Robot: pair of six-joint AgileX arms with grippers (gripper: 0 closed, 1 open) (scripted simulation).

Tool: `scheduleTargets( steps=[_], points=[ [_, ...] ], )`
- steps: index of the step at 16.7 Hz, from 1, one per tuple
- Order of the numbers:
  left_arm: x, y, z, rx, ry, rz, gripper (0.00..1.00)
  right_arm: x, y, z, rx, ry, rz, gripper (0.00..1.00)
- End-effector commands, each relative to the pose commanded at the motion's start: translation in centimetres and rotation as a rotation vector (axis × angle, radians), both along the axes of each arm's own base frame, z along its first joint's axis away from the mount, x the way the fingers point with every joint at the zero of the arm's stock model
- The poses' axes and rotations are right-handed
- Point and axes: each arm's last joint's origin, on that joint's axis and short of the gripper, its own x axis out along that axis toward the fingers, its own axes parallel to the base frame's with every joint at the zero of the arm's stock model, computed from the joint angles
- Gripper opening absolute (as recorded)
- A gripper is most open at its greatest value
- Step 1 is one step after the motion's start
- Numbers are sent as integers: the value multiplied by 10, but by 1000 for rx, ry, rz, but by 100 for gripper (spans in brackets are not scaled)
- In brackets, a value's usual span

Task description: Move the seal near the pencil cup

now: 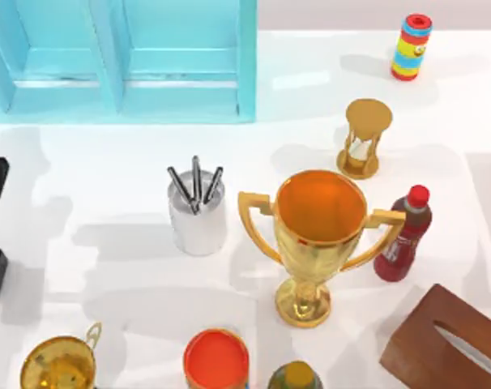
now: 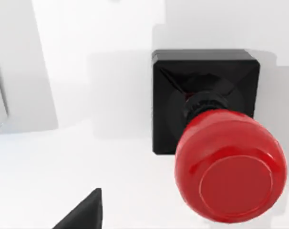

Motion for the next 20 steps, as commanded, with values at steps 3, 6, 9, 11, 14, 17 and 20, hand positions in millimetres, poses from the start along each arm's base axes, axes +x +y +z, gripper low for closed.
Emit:
scheduleTargets(
  steps=[3,6,9,11,14,17,20],
  points=[
    [2,0,-34,3,-25,0,100,0,0,0,0,0,0,100],
    [-2,0,-62,2,-16,0,100,0,0,0,0,0,0,100],
    [-3,0,-68,1,-10,0,100,0,0,0,0,0,0,100],
    [-3,0,-68,1,-10,0,100,0,0,0,0,0,0,100],
    [-3,0,-68,1,-10,0,77,0,0,0,0,0,0,100],
    [-3,0,-68,1,-10,0,55,0,0,0,0,0,0,100],
    [-3,0,-68,1,-10,0,32,0,0,0,0,0,0,100]
  ],
)
